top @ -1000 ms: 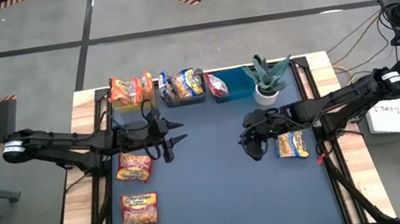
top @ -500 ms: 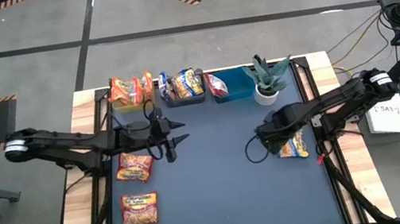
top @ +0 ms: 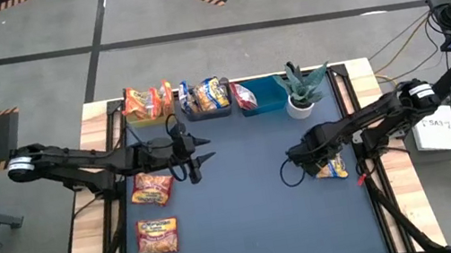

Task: Sort Maruchan noodles
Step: Put the blue noodle pack into the black bin

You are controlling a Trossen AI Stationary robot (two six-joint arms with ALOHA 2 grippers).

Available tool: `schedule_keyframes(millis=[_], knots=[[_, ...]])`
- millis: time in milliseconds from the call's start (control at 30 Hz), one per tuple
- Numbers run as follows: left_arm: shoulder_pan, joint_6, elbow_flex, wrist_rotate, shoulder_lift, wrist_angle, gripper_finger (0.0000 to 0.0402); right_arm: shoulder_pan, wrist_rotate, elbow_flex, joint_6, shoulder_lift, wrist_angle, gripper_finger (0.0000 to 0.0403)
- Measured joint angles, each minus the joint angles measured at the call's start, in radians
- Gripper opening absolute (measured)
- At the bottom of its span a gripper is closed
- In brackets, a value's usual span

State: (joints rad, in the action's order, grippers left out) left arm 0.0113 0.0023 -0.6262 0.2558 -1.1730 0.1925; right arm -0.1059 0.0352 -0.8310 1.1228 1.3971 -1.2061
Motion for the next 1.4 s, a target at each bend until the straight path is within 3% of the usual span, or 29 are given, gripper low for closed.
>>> schedule_keyframes(millis=[633,700,800,867,967,1133,1267,1400], knots=[[0.000,-0.011,-0.002,0.000,0.000,0.037,0.0170,0.002,-0.008,-0.004,-0.069,0.044,0.122,0.0119],[0.000,-0.011,-0.002,0.000,0.000,0.045,0.0170,0.002,0.017,-0.031,-0.112,0.043,0.229,0.0120],[0.000,-0.011,-0.002,0.000,0.000,0.056,0.0170,-0.005,0.123,-0.101,-0.248,0.034,0.551,0.0120],[0.000,-0.009,-0.002,0.000,0.000,0.057,0.0170,-0.025,0.213,-0.137,-0.417,0.015,0.770,0.0117],[0.000,-0.013,-0.002,0.000,0.000,0.058,0.0170,-0.067,0.218,-0.186,-0.738,-0.013,1.075,0.0110],[0.001,-0.065,-0.002,-0.004,-0.003,0.020,0.0170,-0.106,0.193,-0.243,-0.958,-0.070,1.133,0.0092],[0.001,-0.115,0.004,-0.023,-0.033,-0.021,0.0170,-0.105,0.194,-0.209,-0.933,-0.102,1.118,0.0079],[0.006,-0.155,0.007,-0.157,-0.105,-0.054,0.0170,-0.097,0.193,-0.120,-0.841,-0.104,1.114,0.0069]])
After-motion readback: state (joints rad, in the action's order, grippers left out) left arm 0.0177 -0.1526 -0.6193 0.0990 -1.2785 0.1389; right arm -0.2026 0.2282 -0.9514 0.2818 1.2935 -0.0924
